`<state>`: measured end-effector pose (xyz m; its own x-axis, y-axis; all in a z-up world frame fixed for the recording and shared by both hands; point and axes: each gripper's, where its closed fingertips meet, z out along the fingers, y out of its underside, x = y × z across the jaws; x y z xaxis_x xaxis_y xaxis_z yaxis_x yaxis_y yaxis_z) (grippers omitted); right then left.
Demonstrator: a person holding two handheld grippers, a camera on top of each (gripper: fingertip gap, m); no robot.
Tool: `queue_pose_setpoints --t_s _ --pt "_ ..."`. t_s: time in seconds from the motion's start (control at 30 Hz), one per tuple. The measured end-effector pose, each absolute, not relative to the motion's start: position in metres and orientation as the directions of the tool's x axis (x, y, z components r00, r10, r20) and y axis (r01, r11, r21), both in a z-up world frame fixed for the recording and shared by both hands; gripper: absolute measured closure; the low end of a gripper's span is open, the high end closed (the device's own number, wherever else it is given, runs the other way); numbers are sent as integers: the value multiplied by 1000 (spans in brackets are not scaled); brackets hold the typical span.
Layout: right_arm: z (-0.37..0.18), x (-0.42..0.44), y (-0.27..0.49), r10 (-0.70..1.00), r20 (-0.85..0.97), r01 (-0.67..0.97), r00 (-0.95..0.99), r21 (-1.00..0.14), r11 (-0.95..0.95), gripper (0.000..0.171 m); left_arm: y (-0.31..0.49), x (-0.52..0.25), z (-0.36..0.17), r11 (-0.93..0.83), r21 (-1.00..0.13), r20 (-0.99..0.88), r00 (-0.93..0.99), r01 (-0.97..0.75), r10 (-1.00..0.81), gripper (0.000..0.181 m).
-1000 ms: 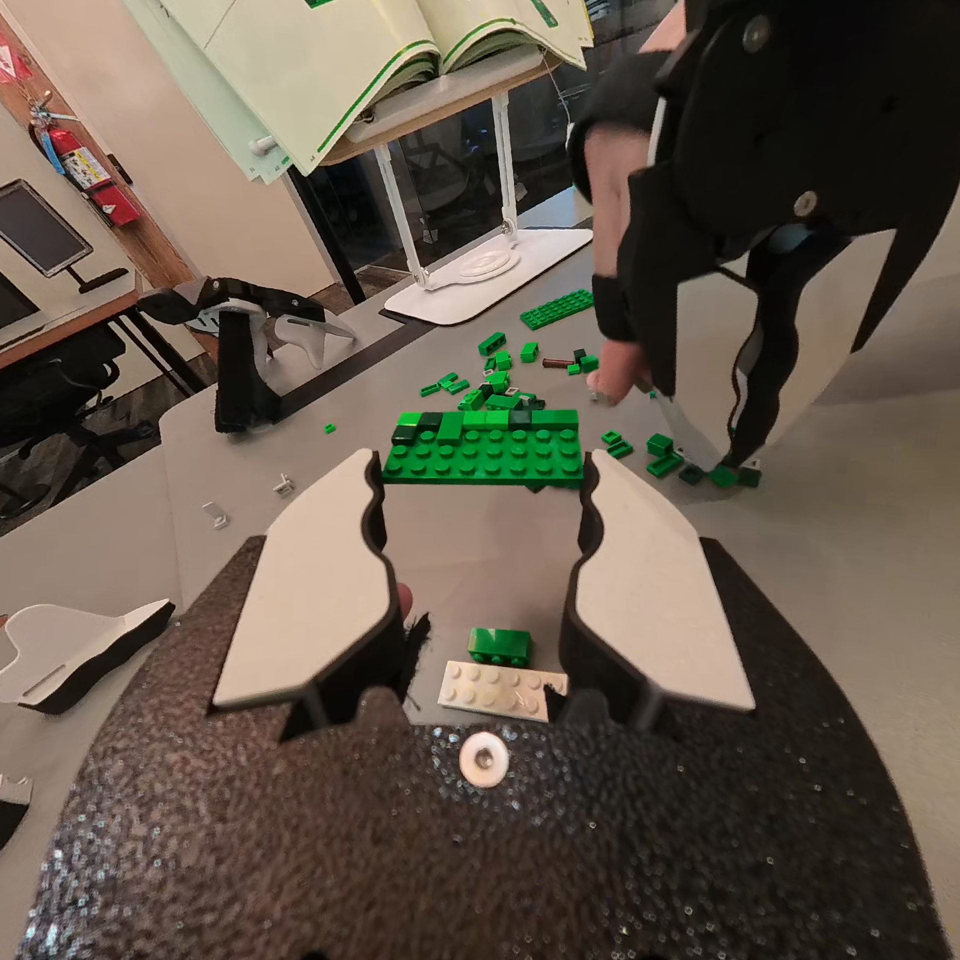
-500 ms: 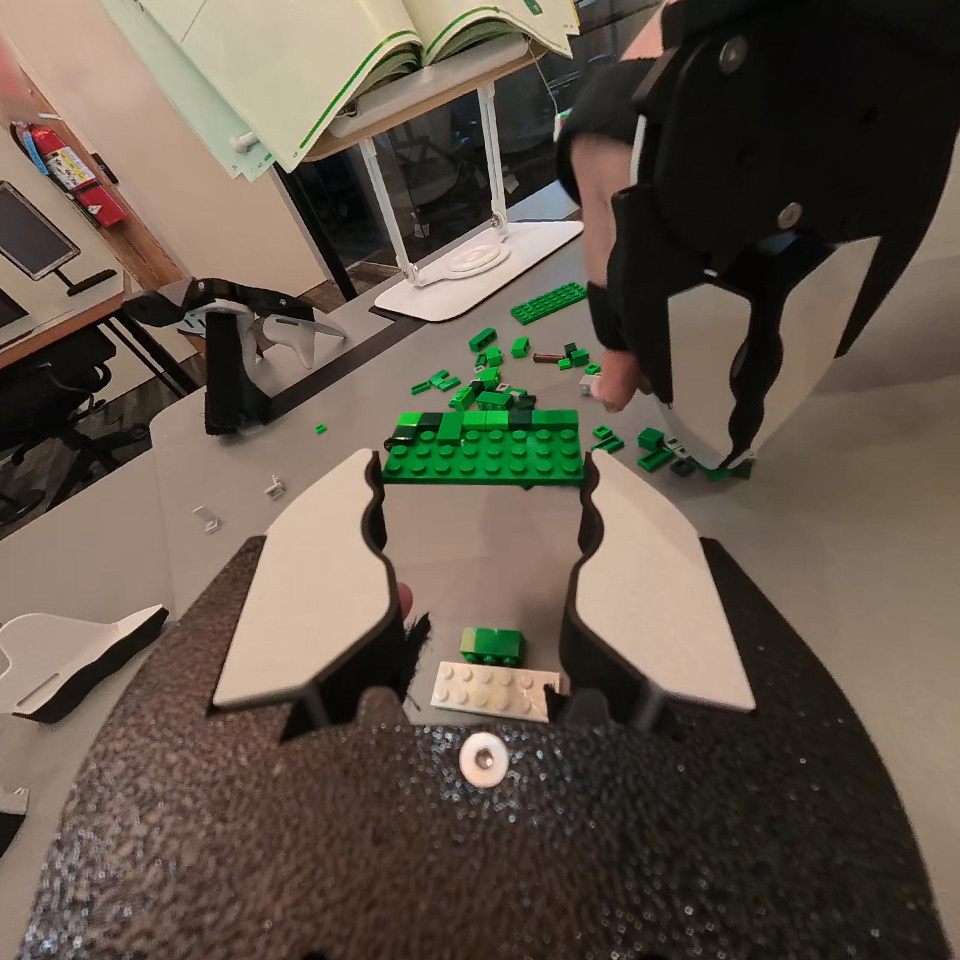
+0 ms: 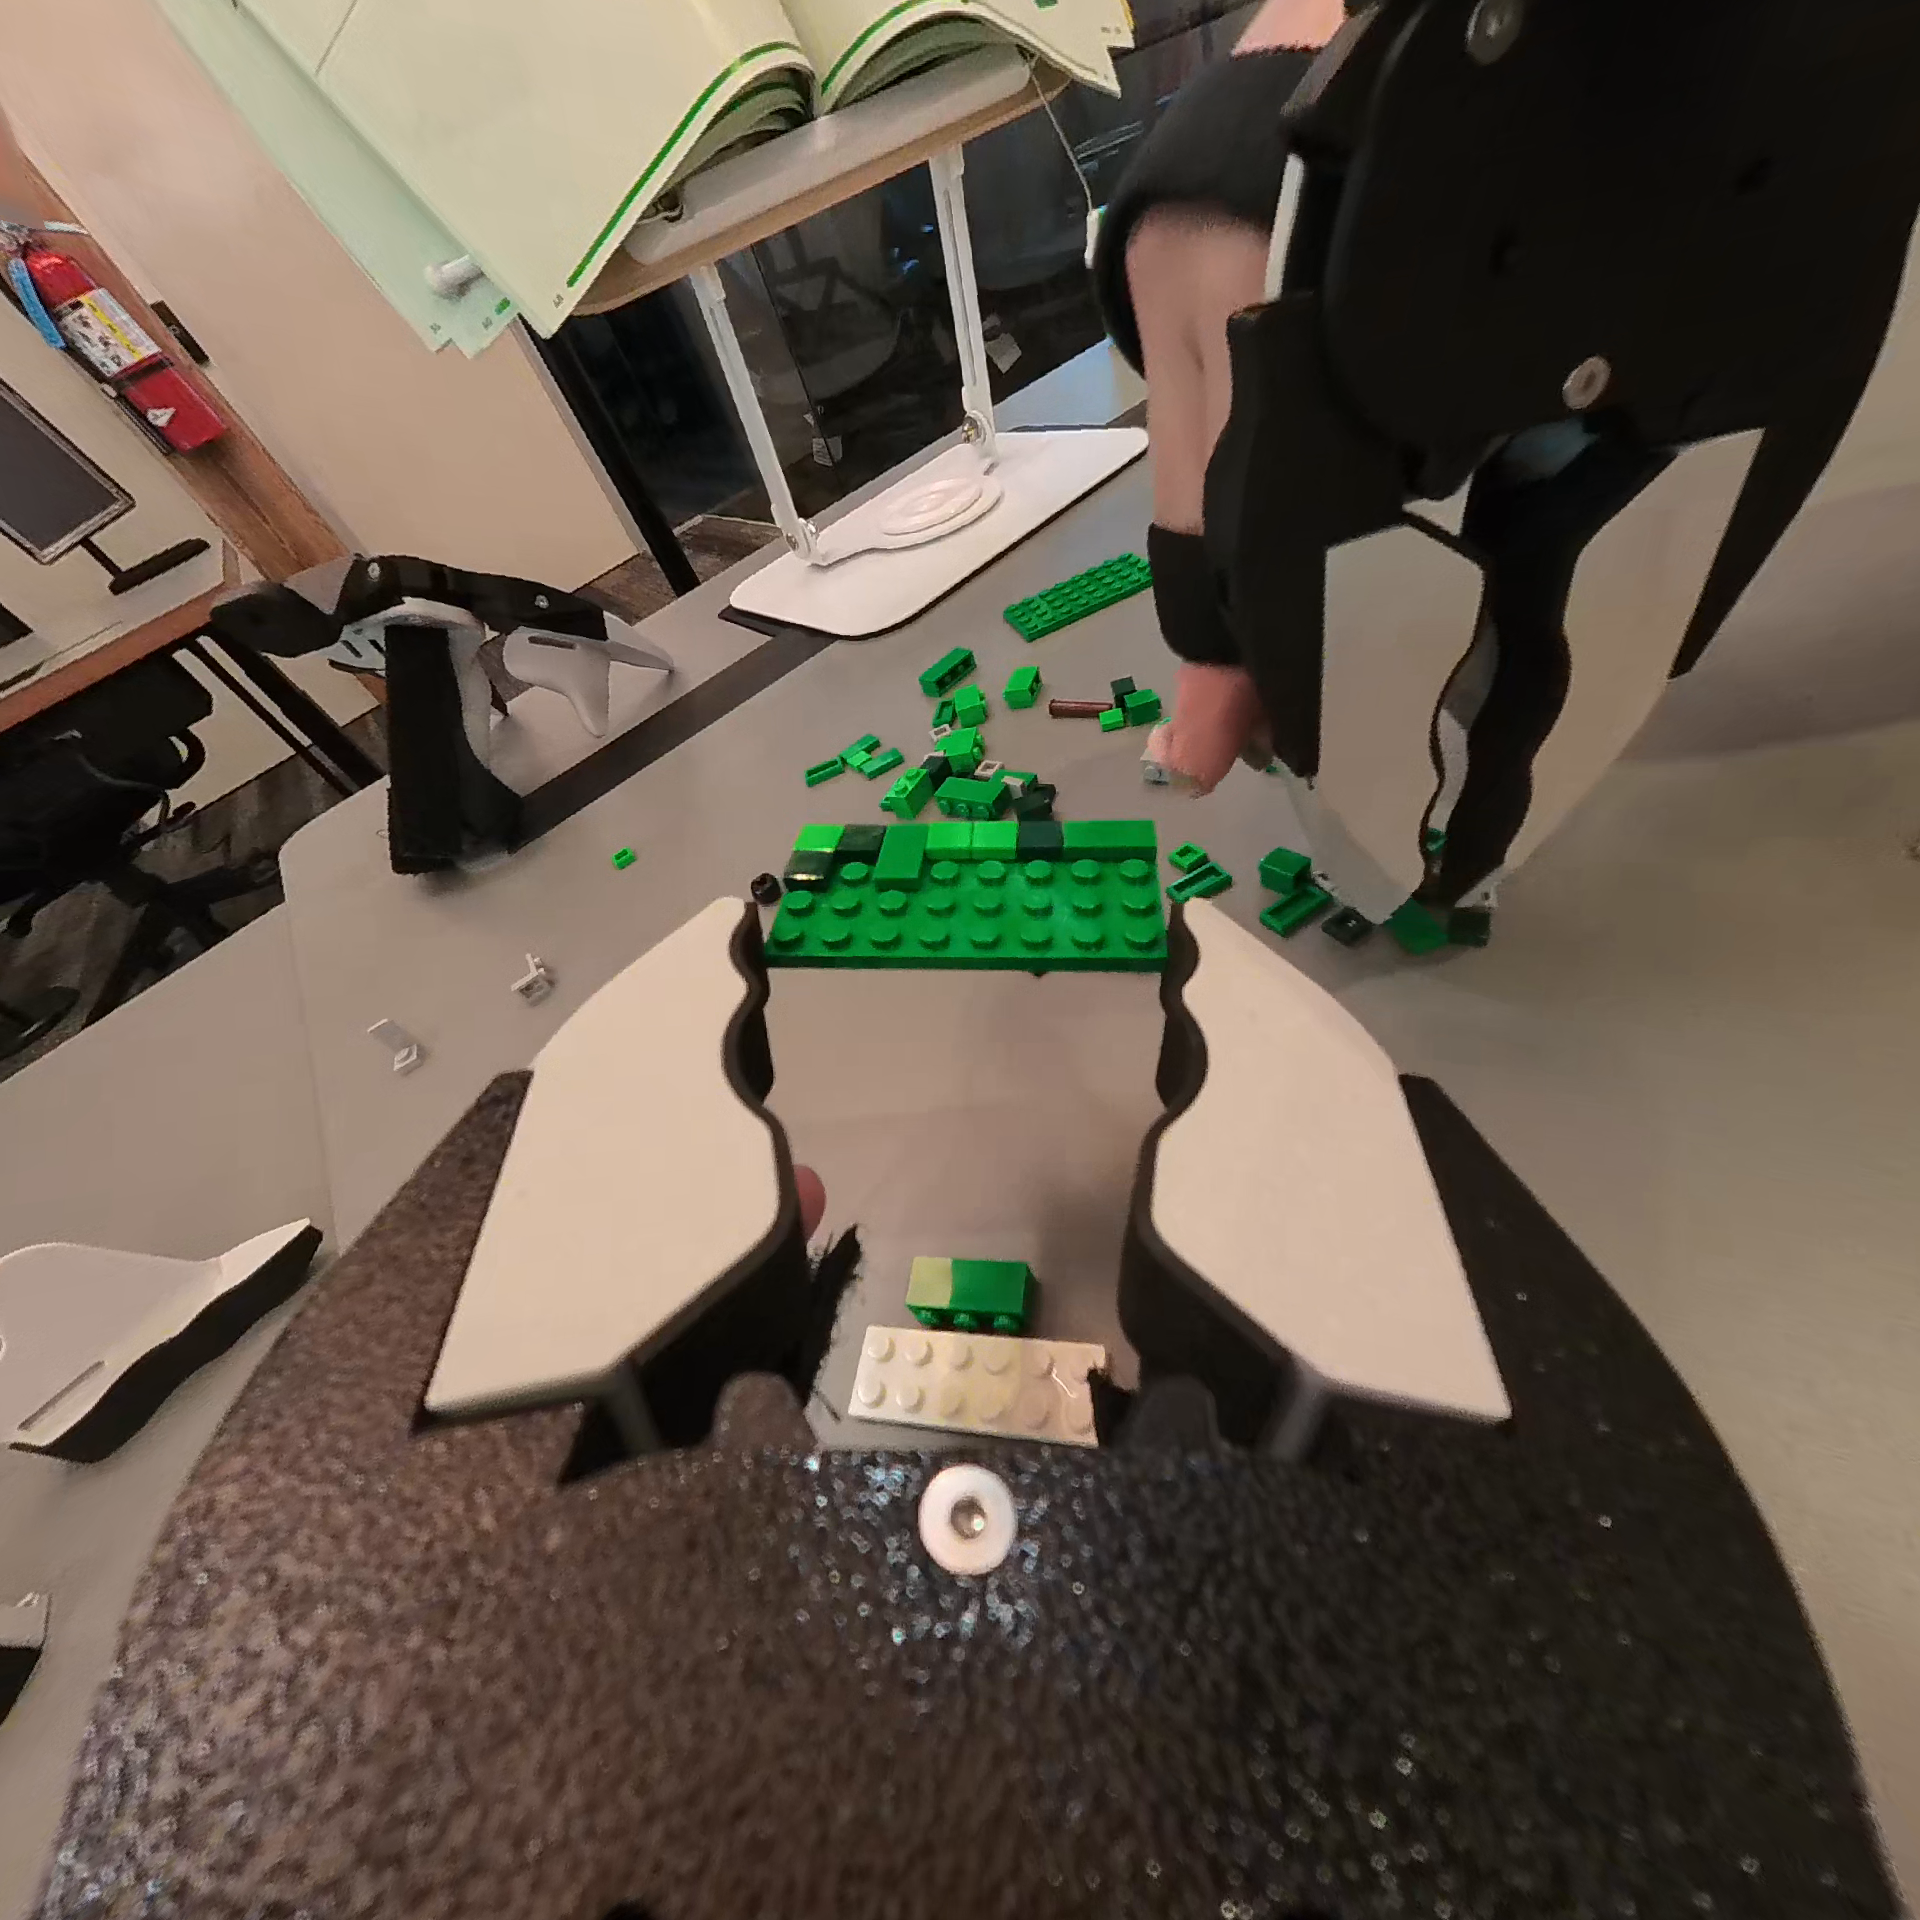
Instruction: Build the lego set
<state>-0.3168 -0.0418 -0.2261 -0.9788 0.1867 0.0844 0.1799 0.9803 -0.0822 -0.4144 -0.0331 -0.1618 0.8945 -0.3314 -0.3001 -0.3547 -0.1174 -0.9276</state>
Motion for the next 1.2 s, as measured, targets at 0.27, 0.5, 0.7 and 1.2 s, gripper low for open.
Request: queue_pose_setpoints --t_s 0.27,0.5,0.7,1.2 --pt "-228 -320 -41 158 64 154 -985 -59 986 163 -33 -413 -162 -119 -926 -301 892 -357 -338 109" --pt "-228 -319 -47 162 21 161 -987 -62 985 166 -34 -413 -163 -122 -924 -304 890 -362 -340 109" --pt "-214 -323 -45 261 80 251 -962 -113 961 171 -34 -407 -163 -117 -923 -305 883 -366 -357 109" --pt "-222 -318 -42 491 83 469 -867 -197 861 159 -35 -398 -166 -115 -913 -322 866 -391 -383 109"
